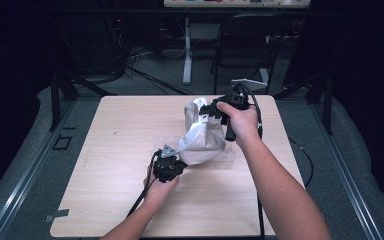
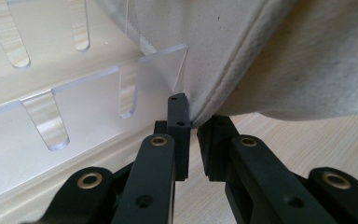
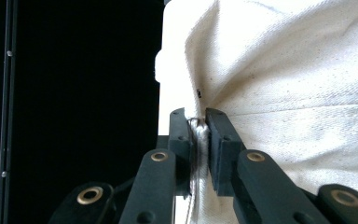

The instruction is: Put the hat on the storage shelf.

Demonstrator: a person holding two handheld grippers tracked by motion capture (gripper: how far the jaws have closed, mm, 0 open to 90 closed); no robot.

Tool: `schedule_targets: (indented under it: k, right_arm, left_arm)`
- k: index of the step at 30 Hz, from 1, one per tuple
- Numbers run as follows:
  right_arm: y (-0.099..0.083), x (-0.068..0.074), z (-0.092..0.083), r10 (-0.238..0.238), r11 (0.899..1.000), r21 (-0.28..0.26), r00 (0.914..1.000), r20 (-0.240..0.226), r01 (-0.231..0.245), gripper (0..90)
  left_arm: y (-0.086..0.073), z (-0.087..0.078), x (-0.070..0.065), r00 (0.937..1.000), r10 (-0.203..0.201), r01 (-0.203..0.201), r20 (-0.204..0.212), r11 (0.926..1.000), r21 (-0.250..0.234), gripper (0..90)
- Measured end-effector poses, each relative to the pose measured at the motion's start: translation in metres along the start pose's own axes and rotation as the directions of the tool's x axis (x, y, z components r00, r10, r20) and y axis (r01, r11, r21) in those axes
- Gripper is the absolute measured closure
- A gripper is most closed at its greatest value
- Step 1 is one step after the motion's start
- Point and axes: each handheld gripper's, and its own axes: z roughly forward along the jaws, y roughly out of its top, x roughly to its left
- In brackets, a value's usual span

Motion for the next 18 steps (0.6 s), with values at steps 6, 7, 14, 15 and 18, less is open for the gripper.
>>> schedule_targets:
  k: [6,7,14,15,18]
  right_arm:
    - [0.0004,0.0004,-0.0014,0.002,1.000,-0.001,1.0000,0.006,-0.002,81.4]
    - [0.0003,0.0007,-0.0016,0.000,1.000,0.001,1.0000,0.005,0.000,81.4]
    - [-0.0004,0.0024,-0.0014,-0.007,1.000,0.004,1.0000,0.006,0.007,81.4]
    - [-0.0003,0.0026,-0.0015,-0.006,1.000,0.005,1.0000,0.006,0.006,81.3]
    - [-0.0005,0.0024,-0.0016,-0.011,1.000,0.005,0.9999,0.008,0.011,81.3]
  left_arm:
    - [-0.0012,-0.0010,-0.0004,1.0000,-0.007,0.007,-0.007,1.0000,-0.007,81.3]
    - [-0.0015,-0.0014,-0.0008,0.9999,-0.006,0.006,-0.008,0.9999,-0.011,80.1]
    - [-0.0011,-0.0071,-0.0017,0.9999,0.006,-0.006,-0.011,0.9999,-0.009,77.3]
    - [-0.0012,-0.0073,-0.0022,0.9999,0.006,-0.006,-0.010,0.9999,-0.016,76.9]
    - [-0.0012,-0.0094,-0.0031,0.9999,0.010,-0.010,-0.008,0.9997,-0.024,74.1]
